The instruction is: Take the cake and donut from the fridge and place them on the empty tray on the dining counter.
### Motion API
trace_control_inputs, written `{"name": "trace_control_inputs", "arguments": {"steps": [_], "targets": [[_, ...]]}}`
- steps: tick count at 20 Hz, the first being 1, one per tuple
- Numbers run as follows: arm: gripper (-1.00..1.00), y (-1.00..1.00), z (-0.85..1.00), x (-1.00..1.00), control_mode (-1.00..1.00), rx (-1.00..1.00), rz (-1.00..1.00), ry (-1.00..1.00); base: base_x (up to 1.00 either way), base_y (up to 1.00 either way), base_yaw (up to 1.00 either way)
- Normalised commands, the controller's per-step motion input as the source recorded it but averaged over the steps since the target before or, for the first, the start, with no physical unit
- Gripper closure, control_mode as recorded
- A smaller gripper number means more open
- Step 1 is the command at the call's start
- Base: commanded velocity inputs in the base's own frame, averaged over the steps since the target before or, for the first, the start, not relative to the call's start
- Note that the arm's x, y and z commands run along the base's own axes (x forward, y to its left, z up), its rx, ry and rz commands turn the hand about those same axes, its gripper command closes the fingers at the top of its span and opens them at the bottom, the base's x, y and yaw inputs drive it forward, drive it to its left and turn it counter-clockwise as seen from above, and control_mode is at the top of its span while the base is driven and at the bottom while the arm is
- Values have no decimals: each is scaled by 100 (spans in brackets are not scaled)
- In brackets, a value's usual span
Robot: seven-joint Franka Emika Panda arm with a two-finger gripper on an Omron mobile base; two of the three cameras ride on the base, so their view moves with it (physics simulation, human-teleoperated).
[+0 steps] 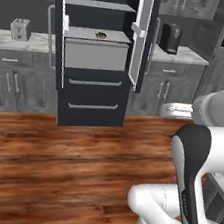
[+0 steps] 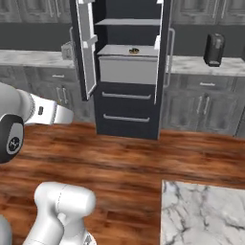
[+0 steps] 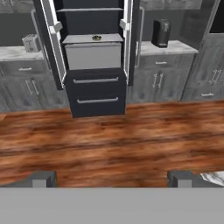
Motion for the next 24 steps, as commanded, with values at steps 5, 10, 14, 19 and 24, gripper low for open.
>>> {"name": "trace_control_inputs", "arguments": {"steps": [5, 10, 14, 19, 24], "targets": [[-100, 0, 0, 0, 100, 0, 0, 0, 100, 0, 0], [-100, 0, 0, 0, 100, 0, 0, 0, 100, 0, 0], [-100, 0, 0, 0, 100, 0, 0, 0, 100, 0, 0], [-100, 0, 0, 0, 100, 0, 0, 0, 100, 0, 0], [-100, 0, 0, 0, 100, 0, 0, 0, 100, 0, 0]]}}
